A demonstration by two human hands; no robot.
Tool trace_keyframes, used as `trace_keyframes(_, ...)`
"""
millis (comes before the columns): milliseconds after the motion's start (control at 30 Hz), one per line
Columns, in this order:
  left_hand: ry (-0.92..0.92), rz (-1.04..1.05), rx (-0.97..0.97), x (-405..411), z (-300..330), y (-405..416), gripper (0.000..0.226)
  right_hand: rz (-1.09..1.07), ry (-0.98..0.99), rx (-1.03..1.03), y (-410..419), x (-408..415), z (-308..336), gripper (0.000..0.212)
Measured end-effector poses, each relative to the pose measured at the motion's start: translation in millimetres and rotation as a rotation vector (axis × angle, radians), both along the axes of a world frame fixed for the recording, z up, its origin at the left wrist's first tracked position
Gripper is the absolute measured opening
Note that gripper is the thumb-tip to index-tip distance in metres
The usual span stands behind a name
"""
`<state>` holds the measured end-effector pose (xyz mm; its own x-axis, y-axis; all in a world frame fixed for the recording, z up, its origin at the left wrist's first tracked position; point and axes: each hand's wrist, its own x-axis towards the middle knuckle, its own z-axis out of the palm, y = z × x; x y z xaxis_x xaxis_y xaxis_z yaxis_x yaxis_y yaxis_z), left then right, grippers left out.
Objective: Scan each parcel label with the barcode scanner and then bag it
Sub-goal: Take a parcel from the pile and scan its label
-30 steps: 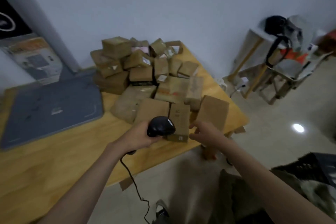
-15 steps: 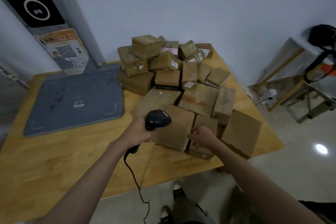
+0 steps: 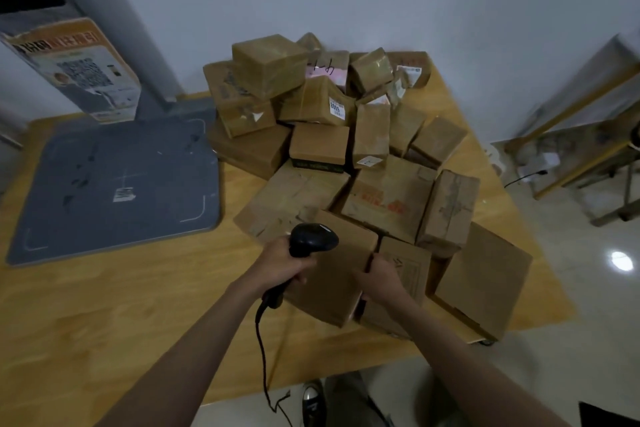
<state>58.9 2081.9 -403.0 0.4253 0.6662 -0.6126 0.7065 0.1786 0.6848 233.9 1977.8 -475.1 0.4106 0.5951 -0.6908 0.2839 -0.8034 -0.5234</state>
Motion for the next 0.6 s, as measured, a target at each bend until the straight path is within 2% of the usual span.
trace_keyframes(167,0.007,0.06,-0.001,5.2,-9.1,4.3,0.019,-0.139,0.074,0.007,-2.4,0.7,-6.5,0.053)
trace_keyframes(300,-0.04,0.086,0.016,-1.6,1.8,3.3,0.024,-0.298,0.17,0.067,-9.4,0.6,7.8,0.04)
trace_keyframes(500,-0.132,0.138,0.033,-17.0,30.6,-0.7,0.031,-0.454,0.322,0.287,-8.1,-1.6,51.2,0.028)
trace_keyframes(600,-0.177,0.104,0.044,-28.0,45.5,-9.0,0.03,-0.499,0.384,0.345,-11.1,-1.2,67.6,0.039)
